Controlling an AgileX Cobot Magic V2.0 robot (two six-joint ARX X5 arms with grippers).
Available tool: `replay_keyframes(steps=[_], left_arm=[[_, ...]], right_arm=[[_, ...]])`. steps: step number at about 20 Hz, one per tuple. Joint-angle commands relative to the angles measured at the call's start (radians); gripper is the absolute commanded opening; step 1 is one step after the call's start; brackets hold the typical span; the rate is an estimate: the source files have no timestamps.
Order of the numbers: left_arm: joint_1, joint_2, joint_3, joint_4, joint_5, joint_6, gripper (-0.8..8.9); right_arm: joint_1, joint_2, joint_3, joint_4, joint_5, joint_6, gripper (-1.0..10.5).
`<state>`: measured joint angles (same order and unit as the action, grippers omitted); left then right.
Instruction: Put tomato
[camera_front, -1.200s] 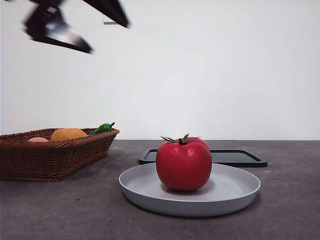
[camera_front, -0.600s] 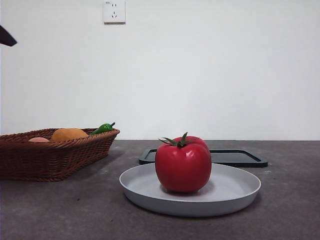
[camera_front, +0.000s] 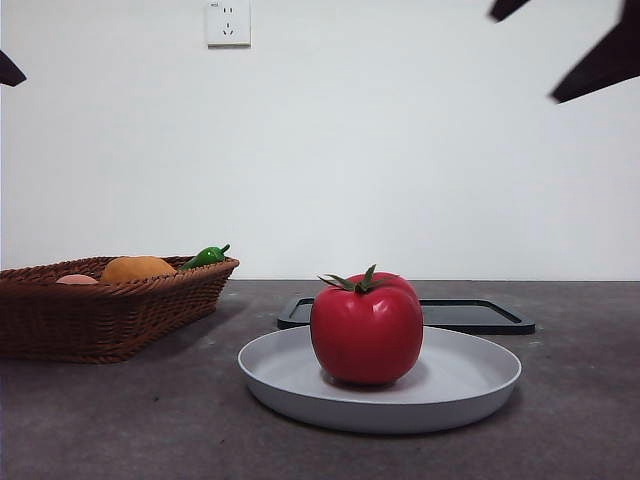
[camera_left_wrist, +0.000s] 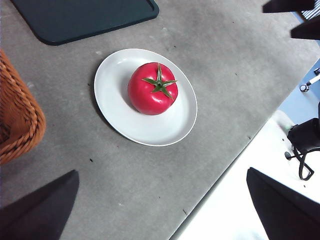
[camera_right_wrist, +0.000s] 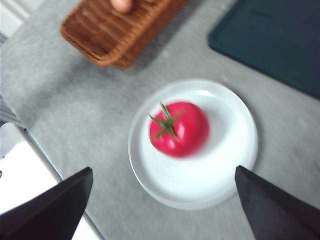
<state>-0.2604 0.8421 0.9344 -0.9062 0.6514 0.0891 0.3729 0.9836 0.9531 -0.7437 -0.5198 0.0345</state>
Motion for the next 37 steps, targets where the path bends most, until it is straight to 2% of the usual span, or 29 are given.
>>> replay_keyframes(steps=[1,9,19,26,35,37], left_arm=[[-0.004,0.005,0.02,0.009,0.003,0.015,5.62],[-0.004,0.005,0.02,0.01,0.003,0.015,5.62],[-0.004,0.005,0.02,0.01,0.003,0.015,5.62],[-0.004,0.005,0.02,0.01,0.003,0.015,5.62],[-0.004,0.005,0.02,0.01,0.003,0.015,5.62],[-0.004,0.005,0.02,0.01,0.003,0.015,5.62]], right_arm=[[0.052,0.078,0.019,0.06,0.022,0.007,4.6],[0.215,0.344,0.019,0.275,0.188,-0.002,4.9],[0.34,0.516,0.019,0.377,0.373,-0.002,5.0],[0.353,0.601,0.019,0.417,0.401,-0.001,5.0],[0.358,0.672,0.019,0.415,0.397,0.0,5.0],[0.358,0.672,0.019,0.411,0.398,0.0,4.4]])
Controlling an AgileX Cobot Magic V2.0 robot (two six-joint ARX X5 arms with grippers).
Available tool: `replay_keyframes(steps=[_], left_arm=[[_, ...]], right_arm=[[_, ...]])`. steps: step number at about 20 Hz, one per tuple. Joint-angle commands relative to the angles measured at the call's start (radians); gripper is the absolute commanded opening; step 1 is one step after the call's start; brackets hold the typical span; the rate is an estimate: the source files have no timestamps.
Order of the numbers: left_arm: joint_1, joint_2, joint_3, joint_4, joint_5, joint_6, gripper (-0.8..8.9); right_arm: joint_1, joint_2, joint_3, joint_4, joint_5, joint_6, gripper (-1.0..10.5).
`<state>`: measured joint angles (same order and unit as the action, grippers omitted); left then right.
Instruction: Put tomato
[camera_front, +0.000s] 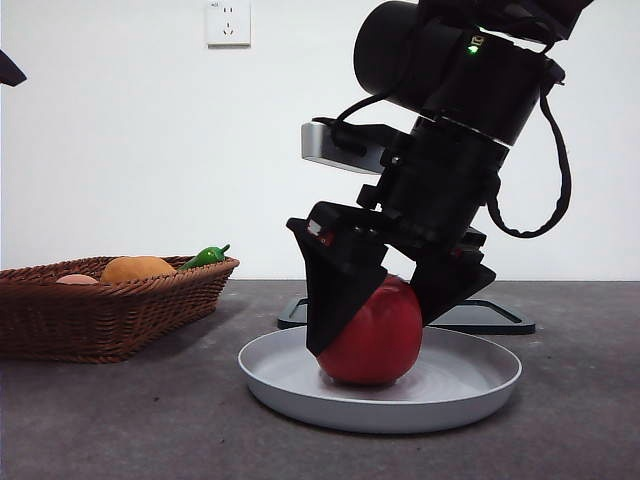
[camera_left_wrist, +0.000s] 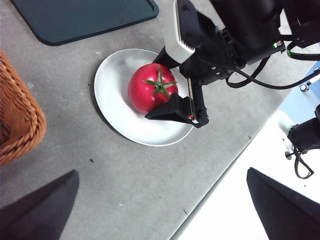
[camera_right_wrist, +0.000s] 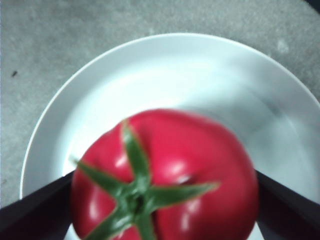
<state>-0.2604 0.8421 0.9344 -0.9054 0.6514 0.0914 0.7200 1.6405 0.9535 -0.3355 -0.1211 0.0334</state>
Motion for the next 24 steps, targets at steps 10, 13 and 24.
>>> replay_keyframes(steps=[10,13,24], left_arm=[[-0.004,0.005,0.02,0.009,0.003,0.013,5.62],[-0.004,0.005,0.02,0.009,0.003,0.013,5.62],[-0.004,0.005,0.02,0.009,0.003,0.013,5.62]], right_arm=[[0.005,-0.057,0.109,-0.019,0.004,0.007,2.2],[-0.033,-0.066,0.226,-0.068,0.025,0.0,2.2],[-0.323,0.146,0.523,-0.059,-0.029,-0.044,2.2]])
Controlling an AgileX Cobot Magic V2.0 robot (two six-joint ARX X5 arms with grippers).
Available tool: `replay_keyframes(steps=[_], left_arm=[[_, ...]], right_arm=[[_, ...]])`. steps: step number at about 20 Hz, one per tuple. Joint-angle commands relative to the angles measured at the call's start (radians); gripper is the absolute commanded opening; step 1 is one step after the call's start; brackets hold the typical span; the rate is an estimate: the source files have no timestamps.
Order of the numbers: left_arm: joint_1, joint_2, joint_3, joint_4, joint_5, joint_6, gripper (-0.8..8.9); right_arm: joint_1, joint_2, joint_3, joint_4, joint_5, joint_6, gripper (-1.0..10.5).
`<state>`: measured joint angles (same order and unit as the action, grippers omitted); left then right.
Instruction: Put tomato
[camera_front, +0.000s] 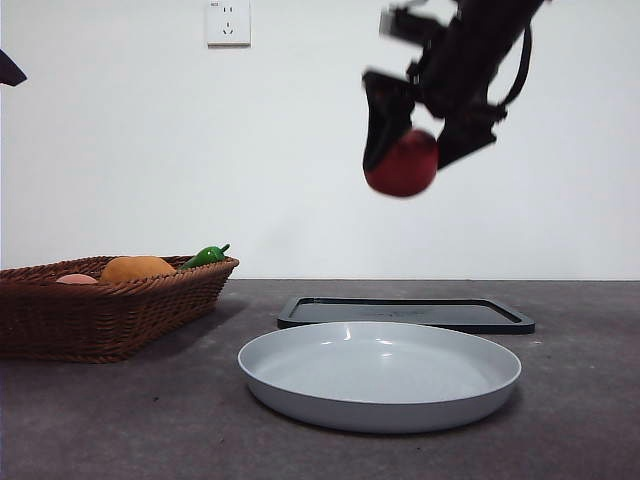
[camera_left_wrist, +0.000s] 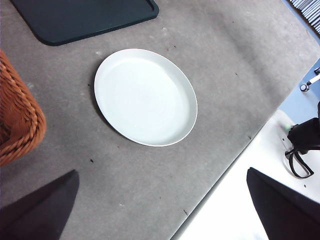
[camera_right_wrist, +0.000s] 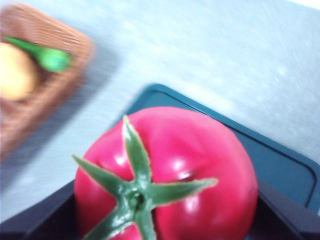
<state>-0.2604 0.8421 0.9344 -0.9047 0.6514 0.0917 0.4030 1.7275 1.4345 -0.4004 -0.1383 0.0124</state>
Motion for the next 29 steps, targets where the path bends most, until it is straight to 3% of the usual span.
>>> replay_keyframes(steps=[1,9,20,25,29], left_arm=[[-0.004,0.005,0.02,0.008,0.003,0.012,5.62],[-0.004,0.005,0.02,0.008,0.003,0.013,5.62],[-0.004,0.005,0.02,0.006,0.003,0.012,5.62],[-0.004,0.005,0.02,0.006,0.003,0.012,5.62],[-0.004,0.005,0.02,0.006,0.003,0.012,5.62]], right_arm=[[-0.023,0.11,0.071,0.007,-0.027,-0.026,2.2],[-0.046,0.36,0.195,0.015,-0.029,-0.055,2.2],[-0.044,0.436,0.196,0.003,-0.021,-0.078,2.3],[-0.044,0.434,0.196,-0.004,-0.019,-0.072,4.9],[-0.045,0.394,0.196,-0.008,-0.018,-0.072,5.1]])
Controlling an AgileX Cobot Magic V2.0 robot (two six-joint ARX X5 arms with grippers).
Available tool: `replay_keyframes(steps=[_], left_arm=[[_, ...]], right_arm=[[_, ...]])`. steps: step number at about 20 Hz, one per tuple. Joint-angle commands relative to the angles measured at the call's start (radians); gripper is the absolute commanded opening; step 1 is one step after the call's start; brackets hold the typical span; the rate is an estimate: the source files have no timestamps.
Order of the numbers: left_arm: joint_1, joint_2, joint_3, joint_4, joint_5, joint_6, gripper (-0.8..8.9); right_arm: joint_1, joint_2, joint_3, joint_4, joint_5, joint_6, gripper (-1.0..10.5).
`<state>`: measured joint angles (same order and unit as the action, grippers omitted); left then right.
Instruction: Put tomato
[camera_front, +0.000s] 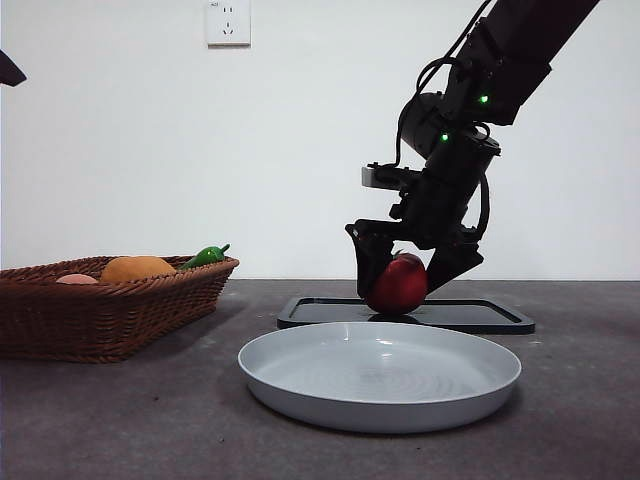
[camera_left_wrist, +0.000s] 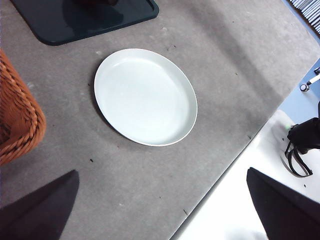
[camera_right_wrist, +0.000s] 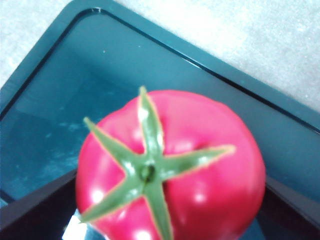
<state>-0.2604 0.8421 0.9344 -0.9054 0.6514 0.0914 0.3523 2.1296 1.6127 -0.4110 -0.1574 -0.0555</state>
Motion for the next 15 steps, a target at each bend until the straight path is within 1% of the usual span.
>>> replay_keyframes(steps=[1,4,6,9,15], left_arm=[[-0.004,0.005,0.02,0.008,0.003,0.013,5.62],[-0.004,0.005,0.02,0.007,0.003,0.013,5.62],[-0.004,0.005,0.02,0.007,0.003,0.013,5.62],[-0.004,0.005,0.02,0.008,0.003,0.013,5.62],[-0.004,0.005,0.02,0.008,0.002,0.013,5.62]], right_arm=[[0.006,-0.027,0.018,-0.008,0.001,-0.004,5.1],[0.005,-0.098,0.018,-0.085,0.0,-0.004,5.1],[0.005,-0.177,0.018,-0.143,0.0,0.004,5.1],[0.005,-0.335,0.018,-0.205,-0.002,0.025,5.1],[0.005,-0.623,0.007,-0.436,-0.003,0.024,5.1]])
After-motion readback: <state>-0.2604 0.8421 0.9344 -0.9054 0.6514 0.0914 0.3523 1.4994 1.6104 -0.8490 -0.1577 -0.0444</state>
